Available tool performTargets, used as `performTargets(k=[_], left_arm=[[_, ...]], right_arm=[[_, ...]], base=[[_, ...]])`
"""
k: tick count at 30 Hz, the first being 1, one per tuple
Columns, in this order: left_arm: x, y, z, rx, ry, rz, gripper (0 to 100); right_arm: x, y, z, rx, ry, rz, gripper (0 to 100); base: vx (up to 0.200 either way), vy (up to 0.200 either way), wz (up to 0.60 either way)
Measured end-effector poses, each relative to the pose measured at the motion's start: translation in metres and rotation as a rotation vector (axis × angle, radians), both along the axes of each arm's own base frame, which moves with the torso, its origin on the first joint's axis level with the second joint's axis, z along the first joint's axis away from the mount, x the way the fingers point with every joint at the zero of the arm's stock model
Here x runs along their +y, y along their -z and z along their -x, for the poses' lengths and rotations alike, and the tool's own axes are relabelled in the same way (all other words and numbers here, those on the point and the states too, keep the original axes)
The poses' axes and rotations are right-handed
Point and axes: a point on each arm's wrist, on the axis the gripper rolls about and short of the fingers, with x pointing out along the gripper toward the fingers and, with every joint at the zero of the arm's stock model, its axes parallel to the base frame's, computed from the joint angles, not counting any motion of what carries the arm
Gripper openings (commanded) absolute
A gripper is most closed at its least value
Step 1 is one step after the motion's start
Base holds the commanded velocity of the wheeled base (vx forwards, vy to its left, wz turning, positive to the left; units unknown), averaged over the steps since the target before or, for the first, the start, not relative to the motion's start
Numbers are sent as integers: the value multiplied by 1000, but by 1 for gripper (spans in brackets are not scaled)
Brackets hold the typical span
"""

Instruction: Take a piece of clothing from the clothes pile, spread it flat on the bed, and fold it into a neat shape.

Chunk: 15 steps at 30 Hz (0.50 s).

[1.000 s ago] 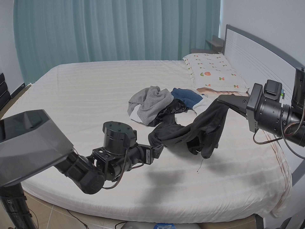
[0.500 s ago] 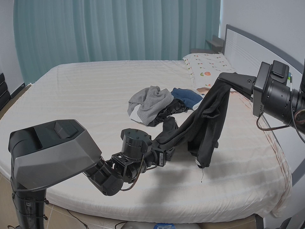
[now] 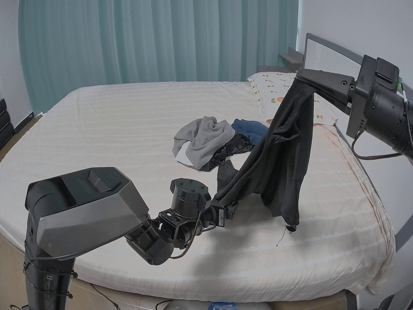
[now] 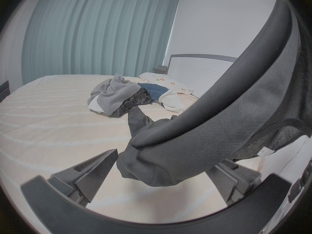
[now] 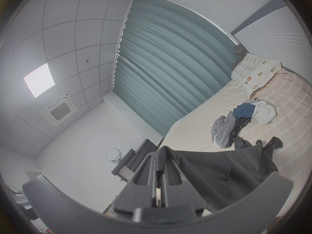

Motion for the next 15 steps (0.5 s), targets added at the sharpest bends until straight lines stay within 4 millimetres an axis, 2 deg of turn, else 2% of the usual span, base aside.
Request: performTargets(k=[12,13,15], left_arm=[[-2,24,-8,42,-20,2,100],[-3,25,-10,43,-26,10,0],[-3,27,-14,47,-39,23,0]], right_arm=[[4,-5,-4,-9,0,-13,0],[3,-5,-5,-9,1,-13,0],[3,-5,-5,-8,6,-13,0]], base=[[0,0,0],[0,0,0],[0,0,0]])
